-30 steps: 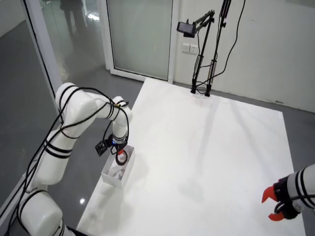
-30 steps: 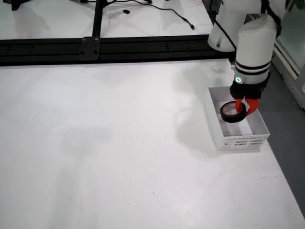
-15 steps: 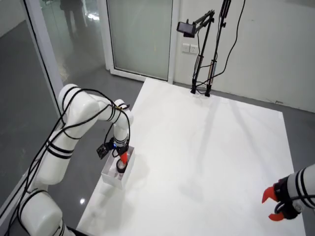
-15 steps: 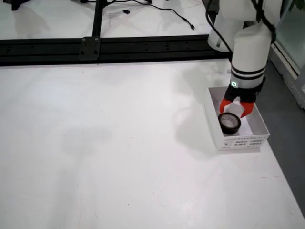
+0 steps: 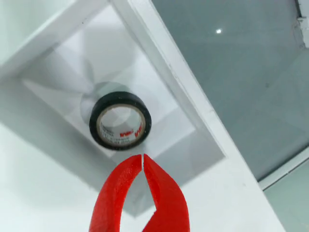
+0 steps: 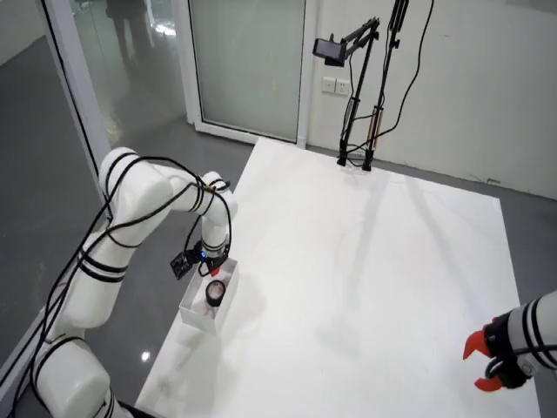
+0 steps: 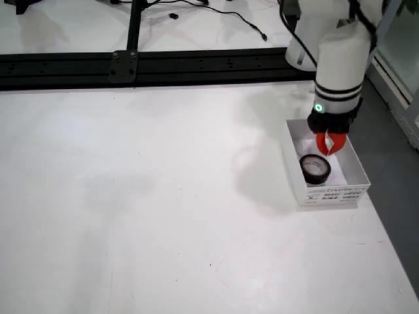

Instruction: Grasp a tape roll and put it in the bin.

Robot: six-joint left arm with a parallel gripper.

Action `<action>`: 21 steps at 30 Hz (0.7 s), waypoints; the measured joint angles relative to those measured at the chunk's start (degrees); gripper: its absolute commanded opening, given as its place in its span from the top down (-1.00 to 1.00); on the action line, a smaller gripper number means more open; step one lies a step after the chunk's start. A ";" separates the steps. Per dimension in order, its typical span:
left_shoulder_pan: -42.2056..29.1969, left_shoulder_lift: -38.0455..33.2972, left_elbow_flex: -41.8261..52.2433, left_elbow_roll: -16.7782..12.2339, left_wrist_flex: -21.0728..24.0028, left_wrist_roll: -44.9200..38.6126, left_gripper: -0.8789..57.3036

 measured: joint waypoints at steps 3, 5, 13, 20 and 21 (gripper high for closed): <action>-0.78 -2.21 0.00 0.58 1.87 0.00 0.99; -1.49 -4.18 0.00 1.15 3.42 0.00 0.99; -6.49 -14.18 -0.02 3.66 10.24 0.00 0.99; -12.75 -21.61 -0.28 5.39 14.27 0.00 0.99; -13.94 -22.56 -0.44 5.63 14.71 0.00 0.99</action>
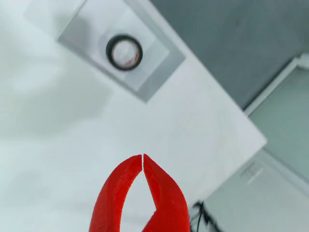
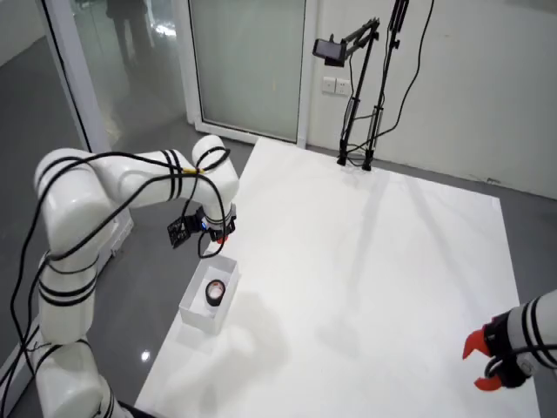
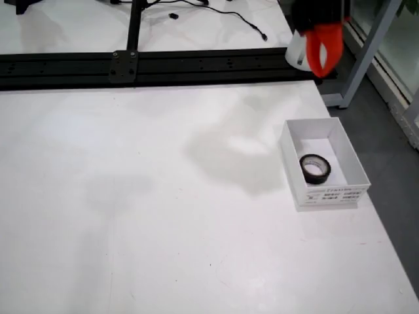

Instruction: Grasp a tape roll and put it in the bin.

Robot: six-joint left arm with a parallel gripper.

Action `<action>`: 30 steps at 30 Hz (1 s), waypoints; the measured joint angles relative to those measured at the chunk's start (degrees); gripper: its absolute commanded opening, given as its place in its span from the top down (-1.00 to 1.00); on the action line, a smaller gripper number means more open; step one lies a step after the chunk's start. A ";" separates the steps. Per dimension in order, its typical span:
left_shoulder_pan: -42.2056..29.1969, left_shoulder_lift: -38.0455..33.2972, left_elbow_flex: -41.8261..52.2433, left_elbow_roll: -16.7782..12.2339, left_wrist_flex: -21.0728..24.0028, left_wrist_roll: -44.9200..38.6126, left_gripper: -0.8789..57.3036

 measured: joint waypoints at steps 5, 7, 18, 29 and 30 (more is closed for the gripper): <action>-5.87 -3.47 -1.55 0.59 1.77 0.00 0.99; -8.07 -4.34 -2.34 0.58 2.26 0.00 0.99; -21.04 -6.13 -7.07 -2.36 3.98 0.00 0.99; -30.71 -6.24 -9.71 -5.78 4.83 0.00 0.99; -31.31 -6.26 -9.83 -5.95 4.88 0.00 0.99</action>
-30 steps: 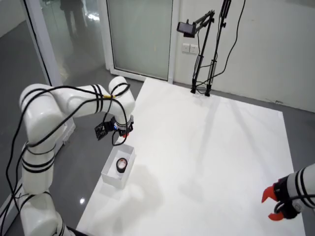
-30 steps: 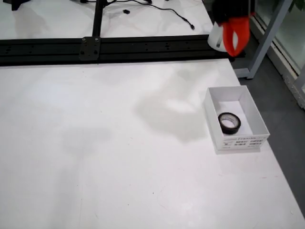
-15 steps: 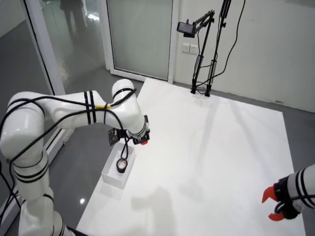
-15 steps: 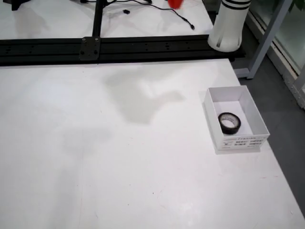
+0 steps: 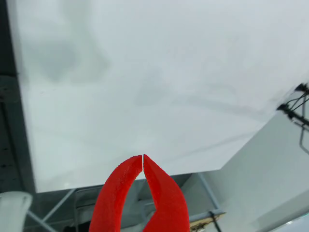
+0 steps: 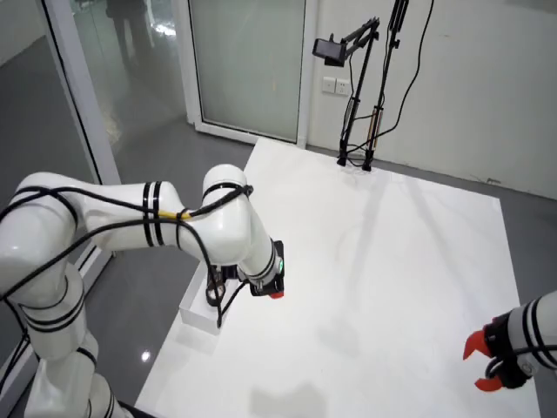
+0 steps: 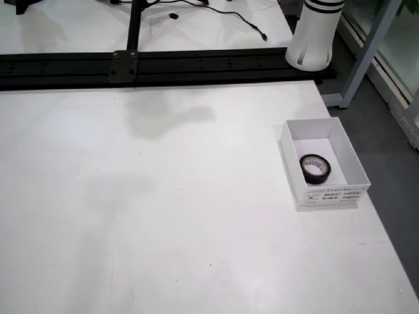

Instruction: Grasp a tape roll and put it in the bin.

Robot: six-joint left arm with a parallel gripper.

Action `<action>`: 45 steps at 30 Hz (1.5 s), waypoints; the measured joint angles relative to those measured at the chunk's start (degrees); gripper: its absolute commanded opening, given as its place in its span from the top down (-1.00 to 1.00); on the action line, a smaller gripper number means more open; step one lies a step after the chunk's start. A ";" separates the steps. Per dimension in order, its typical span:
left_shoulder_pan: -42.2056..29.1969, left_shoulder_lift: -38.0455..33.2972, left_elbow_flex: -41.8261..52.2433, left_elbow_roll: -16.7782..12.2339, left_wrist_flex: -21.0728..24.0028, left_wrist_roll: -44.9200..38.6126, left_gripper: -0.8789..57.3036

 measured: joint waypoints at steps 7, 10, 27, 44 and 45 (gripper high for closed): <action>-3.14 -0.15 -0.68 -1.10 0.23 0.00 0.99; -3.91 -0.18 -0.87 -1.43 0.37 0.00 0.99; -5.29 -0.28 -1.32 -2.38 0.55 0.00 0.99; -2.80 -0.28 -1.41 -2.46 0.63 0.03 0.99; -2.50 -0.28 -1.41 -2.46 0.63 0.04 0.99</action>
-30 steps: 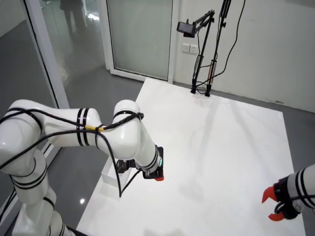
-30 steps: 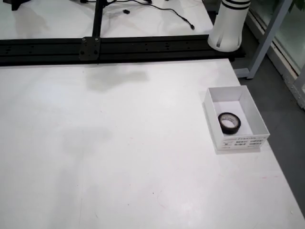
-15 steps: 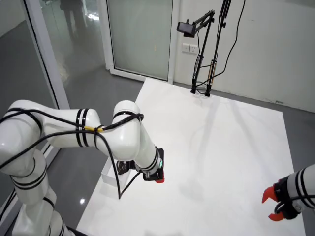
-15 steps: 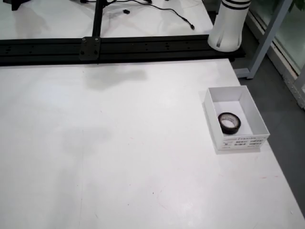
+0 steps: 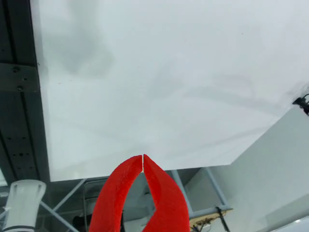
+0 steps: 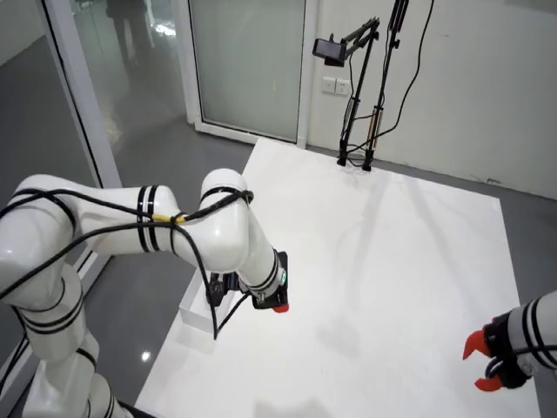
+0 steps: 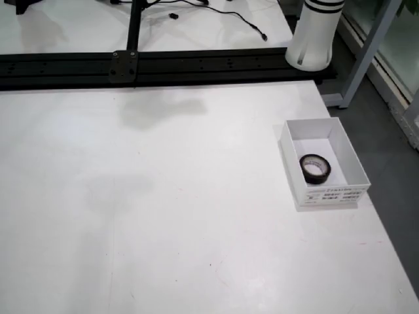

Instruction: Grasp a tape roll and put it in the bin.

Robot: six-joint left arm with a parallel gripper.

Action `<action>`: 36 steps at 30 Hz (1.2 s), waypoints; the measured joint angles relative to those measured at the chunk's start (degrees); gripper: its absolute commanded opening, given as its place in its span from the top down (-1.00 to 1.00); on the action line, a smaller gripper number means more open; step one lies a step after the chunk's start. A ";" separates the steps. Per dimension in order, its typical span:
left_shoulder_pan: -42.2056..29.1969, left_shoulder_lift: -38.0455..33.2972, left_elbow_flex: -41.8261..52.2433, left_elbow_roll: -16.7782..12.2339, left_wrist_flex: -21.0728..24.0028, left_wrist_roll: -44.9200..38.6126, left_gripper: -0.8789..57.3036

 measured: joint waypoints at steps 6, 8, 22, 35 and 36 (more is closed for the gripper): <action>1.49 0.02 0.01 0.05 0.03 0.03 0.99; 1.91 0.02 0.03 0.07 0.05 0.03 0.99; 3.68 -0.02 0.13 0.22 0.07 0.06 0.99; 4.16 -0.02 0.16 0.31 0.06 0.06 0.99; 4.21 -0.02 0.16 0.31 0.06 0.06 0.99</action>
